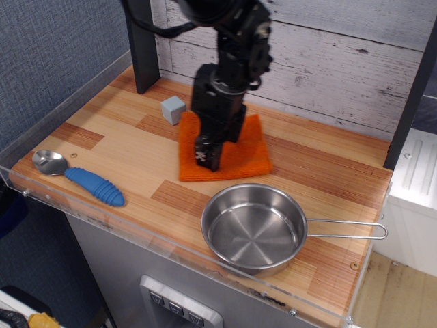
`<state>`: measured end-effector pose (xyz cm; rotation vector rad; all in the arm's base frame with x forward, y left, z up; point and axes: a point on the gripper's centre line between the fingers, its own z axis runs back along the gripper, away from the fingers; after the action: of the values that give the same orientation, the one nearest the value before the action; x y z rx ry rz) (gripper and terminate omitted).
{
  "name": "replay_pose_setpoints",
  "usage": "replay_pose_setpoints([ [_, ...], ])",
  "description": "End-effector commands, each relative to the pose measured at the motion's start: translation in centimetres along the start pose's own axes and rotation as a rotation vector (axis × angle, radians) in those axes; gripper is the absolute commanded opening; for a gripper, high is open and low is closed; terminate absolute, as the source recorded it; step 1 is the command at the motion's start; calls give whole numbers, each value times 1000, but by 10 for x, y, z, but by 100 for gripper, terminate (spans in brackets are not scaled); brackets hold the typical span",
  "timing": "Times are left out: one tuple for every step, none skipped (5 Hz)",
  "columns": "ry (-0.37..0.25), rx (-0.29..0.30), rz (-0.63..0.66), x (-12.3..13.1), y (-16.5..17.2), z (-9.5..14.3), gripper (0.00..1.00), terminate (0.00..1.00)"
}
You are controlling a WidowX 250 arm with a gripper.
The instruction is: Move the red cloth behind the blue spoon.
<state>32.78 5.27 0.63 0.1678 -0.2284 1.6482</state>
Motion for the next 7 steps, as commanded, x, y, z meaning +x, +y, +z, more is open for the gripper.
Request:
replay_pose_setpoints([
  [-44,65,82,43,30,-16,100,0],
  [-54,78,119,55,41,-19,100,0],
  [-65,83,150,63,45,-18,100,0],
  [-72,83,174,74,50,-17,100,0],
  [-59,78,206,87,58,-20,100,0],
  [-48,54,212,93,60,-21,100,0],
  [-41,42,218,96,58,-16,100,0],
])
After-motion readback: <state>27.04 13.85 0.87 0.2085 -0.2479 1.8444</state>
